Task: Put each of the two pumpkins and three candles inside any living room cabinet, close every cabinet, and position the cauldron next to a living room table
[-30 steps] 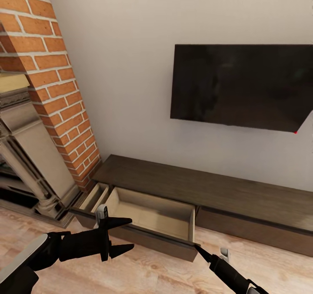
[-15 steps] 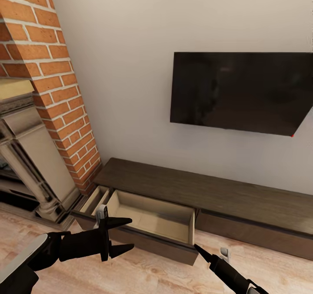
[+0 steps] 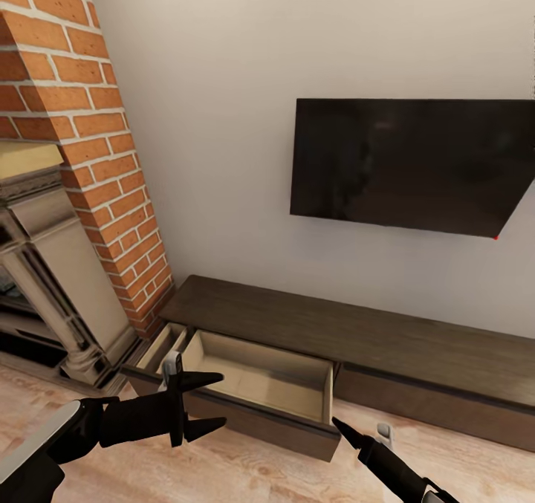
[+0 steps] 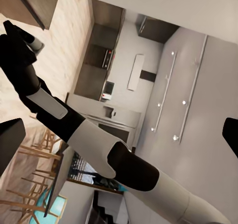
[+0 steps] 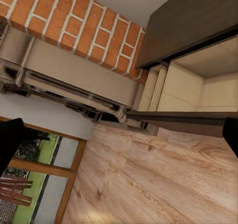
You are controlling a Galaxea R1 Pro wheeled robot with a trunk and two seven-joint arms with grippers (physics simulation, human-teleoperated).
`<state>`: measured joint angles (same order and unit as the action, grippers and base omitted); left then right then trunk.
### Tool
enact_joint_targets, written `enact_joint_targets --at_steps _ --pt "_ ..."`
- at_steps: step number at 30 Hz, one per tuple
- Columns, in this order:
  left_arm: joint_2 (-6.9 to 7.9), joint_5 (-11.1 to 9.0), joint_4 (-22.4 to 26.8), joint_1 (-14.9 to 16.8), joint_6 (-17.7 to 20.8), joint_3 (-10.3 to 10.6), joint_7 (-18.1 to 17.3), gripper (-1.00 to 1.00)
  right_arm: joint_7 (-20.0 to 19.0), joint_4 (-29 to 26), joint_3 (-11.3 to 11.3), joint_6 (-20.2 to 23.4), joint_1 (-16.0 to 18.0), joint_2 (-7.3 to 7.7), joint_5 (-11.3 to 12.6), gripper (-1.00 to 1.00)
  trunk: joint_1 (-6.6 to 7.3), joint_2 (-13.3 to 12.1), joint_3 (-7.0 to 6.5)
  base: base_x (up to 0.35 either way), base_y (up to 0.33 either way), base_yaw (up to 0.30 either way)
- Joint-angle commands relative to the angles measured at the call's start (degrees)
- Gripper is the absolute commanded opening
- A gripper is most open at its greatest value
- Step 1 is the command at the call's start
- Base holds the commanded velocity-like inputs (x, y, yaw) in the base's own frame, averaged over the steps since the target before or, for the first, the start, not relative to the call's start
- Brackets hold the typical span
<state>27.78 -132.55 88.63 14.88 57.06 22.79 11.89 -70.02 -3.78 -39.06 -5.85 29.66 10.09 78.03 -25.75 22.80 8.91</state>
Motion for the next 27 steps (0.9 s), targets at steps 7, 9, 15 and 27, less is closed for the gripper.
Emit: enact_joint_targets --at_steps 7,9,15,27 --pt "-0.03 -0.4 -2.5 0.2 -0.3 0.0 1.4 1.00 5.3 0.3 -0.5 -1.5 0.0 0.02 0.3 1.00 -0.04 0.1 -0.55 0.000 0.000 0.000" --pt "-0.18 -0.3 -4.2 0.5 -0.3 -0.1 4.1 1.00 9.6 0.4 -0.5 -2.5 0.0 -0.01 0.3 1.00 -0.04 0.1 -0.74 0.000 0.000 0.021" --pt "-2.02 4.3 -8.6 1.2 -0.7 -3.3 15.0 1.00 19.6 0.4 -0.6 -5.0 0.0 -0.14 0.2 1.00 -0.04 0.1 -1.28 0.000 0.000 0.063" --pt "-7.86 45.0 -19.0 1.7 -5.6 -10.5 17.1 1.00 29.4 0.2 -0.7 -6.2 0.0 -0.14 -5.0 1.00 -0.04 0.1 -1.86 0.000 0.000 0.058"
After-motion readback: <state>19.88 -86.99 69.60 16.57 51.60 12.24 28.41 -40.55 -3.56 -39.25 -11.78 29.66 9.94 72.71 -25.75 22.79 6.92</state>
